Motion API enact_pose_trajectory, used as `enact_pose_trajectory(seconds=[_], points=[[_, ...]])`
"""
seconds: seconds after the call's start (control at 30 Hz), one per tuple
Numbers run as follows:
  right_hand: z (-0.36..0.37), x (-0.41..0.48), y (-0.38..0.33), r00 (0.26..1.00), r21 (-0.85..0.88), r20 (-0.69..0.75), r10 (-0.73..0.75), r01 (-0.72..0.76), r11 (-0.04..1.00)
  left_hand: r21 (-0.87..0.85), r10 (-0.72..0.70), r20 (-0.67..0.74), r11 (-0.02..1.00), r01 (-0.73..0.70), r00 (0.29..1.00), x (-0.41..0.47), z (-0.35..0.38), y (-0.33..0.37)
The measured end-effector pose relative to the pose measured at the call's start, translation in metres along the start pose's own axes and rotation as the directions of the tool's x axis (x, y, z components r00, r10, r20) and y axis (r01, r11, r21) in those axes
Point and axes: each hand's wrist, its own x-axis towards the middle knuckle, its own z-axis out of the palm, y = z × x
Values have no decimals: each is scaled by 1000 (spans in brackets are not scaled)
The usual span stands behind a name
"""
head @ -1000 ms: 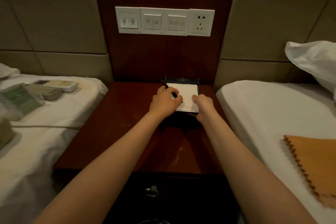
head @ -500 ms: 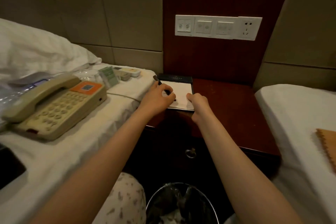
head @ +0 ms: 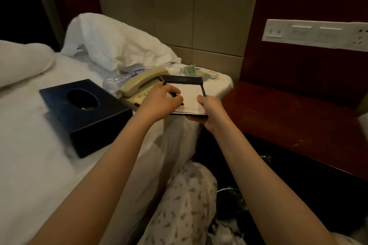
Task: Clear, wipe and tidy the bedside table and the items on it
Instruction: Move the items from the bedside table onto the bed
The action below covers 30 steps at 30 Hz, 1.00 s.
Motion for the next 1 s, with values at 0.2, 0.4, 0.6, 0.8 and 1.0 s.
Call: enact_pose_trajectory(seconds=[0.2,0.4,0.6,0.8,1.0], points=[[71,-37,15,976,-58,216,28,-16,998,77,-114,-130,989,125,985,-37,-64,-41],[126,-69,17,924,-50,382,13,7,999,30,-237,-279,967,255,931,-67,-117,-62],[178,-108,25,850,-82,525,47,-4,997,-12,-299,-389,947,320,871,-111,-168,-81],[227,-139,51,793,-221,589,156,-28,975,-26,-381,-468,908,419,797,-155,-202,-110],[253,-144,88,787,-275,579,215,-59,959,-21,-454,-446,867,499,771,-179,-207,-138]])
